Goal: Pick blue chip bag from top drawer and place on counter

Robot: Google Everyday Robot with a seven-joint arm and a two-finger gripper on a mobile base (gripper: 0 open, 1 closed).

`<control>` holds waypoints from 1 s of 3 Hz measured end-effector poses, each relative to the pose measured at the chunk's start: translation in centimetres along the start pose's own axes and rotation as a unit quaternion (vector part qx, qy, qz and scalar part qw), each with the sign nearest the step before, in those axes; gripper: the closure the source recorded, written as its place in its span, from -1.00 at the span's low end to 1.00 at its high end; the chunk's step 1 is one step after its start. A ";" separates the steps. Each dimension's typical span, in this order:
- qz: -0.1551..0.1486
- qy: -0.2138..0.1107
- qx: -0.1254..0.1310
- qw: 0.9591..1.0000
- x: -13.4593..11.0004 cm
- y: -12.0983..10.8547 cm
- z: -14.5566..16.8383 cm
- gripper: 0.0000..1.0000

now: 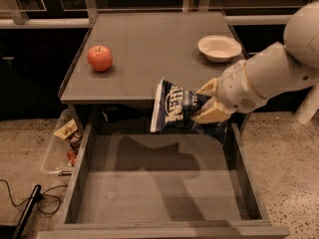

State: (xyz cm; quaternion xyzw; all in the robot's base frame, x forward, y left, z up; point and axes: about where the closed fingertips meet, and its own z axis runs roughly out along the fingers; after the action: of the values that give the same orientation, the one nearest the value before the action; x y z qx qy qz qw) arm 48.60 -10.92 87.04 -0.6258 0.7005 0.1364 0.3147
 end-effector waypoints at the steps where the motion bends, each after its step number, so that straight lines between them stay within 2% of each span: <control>1: -0.007 -0.006 0.011 1.000 -0.9 -0.9 -1.0 1.00; 2: -0.007 -0.005 0.010 1.000 -0.9 -0.8 -0.9 1.00; 3: -0.015 -0.002 0.038 0.999 -1.2 -2.7 -1.2 1.00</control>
Offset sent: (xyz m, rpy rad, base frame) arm 0.0065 -0.0007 0.0168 0.0072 -0.0313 -0.0025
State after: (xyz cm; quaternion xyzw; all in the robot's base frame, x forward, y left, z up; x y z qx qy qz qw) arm 50.91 -11.12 89.25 -0.6233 0.6953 0.1065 0.3416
